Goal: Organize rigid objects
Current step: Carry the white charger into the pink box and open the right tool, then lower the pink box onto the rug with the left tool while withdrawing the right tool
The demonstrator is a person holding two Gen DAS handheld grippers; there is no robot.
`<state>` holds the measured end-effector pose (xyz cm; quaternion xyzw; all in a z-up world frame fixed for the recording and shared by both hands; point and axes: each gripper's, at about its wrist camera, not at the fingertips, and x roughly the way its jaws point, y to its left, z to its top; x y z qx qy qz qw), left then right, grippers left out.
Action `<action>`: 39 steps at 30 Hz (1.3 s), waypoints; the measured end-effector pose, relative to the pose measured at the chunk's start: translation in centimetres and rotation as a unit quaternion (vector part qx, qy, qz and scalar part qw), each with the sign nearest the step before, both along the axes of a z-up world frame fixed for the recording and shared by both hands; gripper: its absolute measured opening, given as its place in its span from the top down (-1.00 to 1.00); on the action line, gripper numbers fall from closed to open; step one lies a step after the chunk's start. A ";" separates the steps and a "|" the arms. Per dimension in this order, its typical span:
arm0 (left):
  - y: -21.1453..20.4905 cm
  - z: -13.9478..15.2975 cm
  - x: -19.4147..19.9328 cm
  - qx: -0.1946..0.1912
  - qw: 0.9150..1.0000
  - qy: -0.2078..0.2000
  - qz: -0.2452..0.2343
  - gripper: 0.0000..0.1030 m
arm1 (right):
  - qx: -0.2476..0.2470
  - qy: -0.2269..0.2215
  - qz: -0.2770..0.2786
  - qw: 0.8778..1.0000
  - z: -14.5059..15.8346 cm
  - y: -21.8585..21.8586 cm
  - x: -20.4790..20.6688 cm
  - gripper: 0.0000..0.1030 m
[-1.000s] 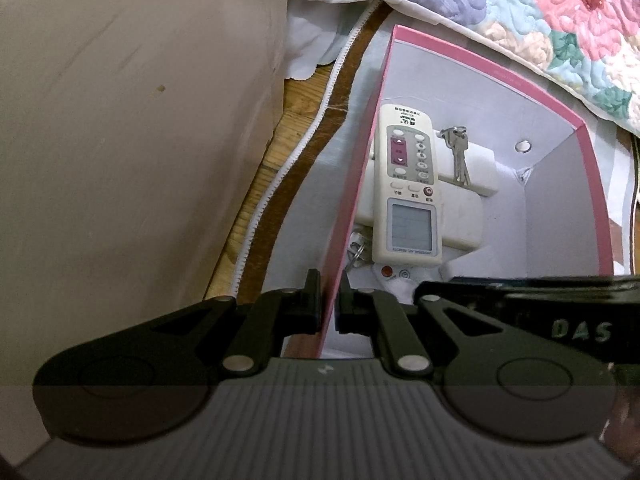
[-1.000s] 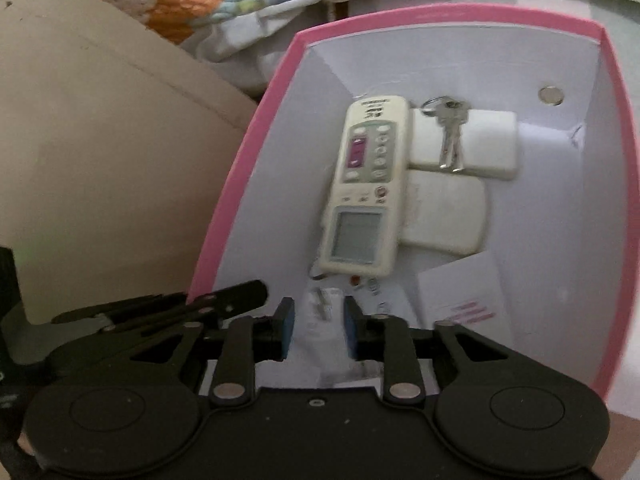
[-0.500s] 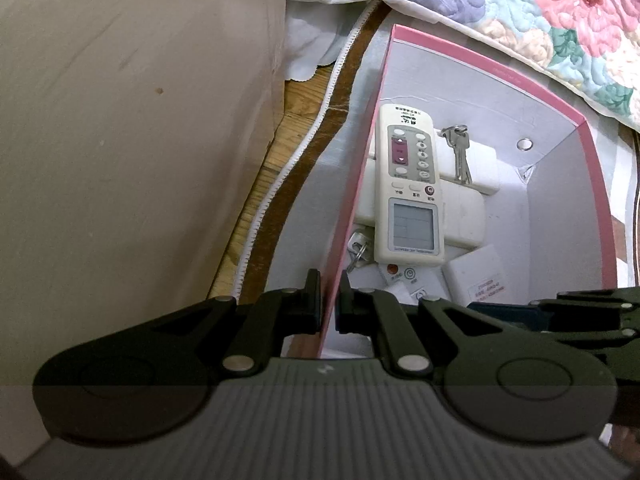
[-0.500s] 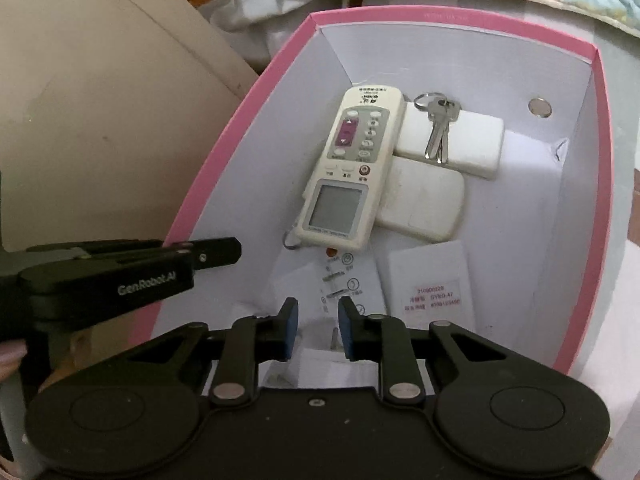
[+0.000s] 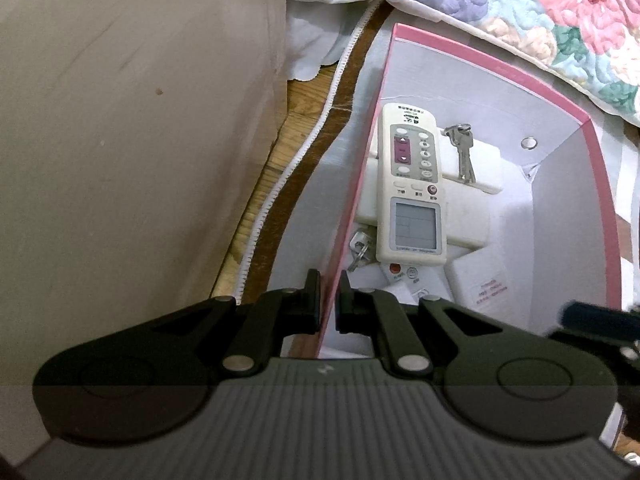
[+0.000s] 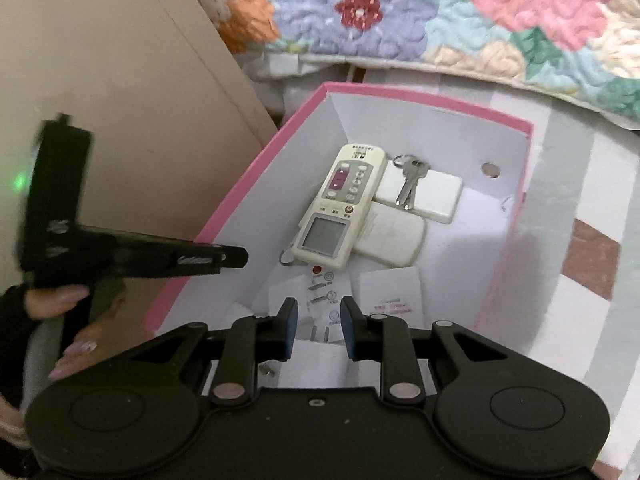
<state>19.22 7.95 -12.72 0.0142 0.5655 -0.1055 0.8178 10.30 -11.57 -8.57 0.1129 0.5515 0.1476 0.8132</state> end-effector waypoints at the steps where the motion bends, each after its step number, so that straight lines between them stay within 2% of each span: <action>1: -0.1 0.0 0.0 0.002 1.000 0.000 0.000 0.87 | 0.000 -0.003 0.000 1.000 0.3 -0.3 -0.3 0.43; 8: 0.0 0.3 0.0 0.005 1.000 0.001 -0.001 0.86 | 0.000 -0.025 -0.008 1.000 2.1 -2.3 -2.4 0.43; 14: -1.1 1.4 -1.3 0.051 0.998 -0.016 -0.017 0.84 | 0.002 -0.044 -0.017 0.999 2.9 -2.9 -3.5 0.43; 19: -2.1 3.7 -3.6 0.091 0.994 -0.046 -0.034 0.84 | -0.013 -0.057 -0.018 0.998 4.2 -3.3 -4.5 0.43; 22: -2.5 5.1 -4.8 0.109 0.991 -0.052 -0.050 0.83 | -0.021 -0.068 -0.031 0.997 5.0 -4.0 -5.0 0.43; 26: -3.0 7.2 -5.5 0.111 0.991 -0.043 -0.067 0.80 | -0.015 -0.067 -0.048 0.996 5.2 -4.6 -6.0 0.41; 27: -3.2 7.8 -5.6 0.112 0.990 -0.041 -0.072 0.77 | -0.015 -0.065 -0.048 0.997 5.1 -4.7 -6.2 0.41; 34: -3.7 11.5 -7.4 0.113 0.989 -0.048 -0.085 0.14 | -0.001 -0.059 -0.085 0.995 5.6 -5.6 -8.0 0.41; 39: -4.2 13.2 -9.3 0.091 0.990 -0.038 -0.098 -0.03 | -0.022 -0.072 -0.098 0.992 7.8 -6.2 -9.2 0.32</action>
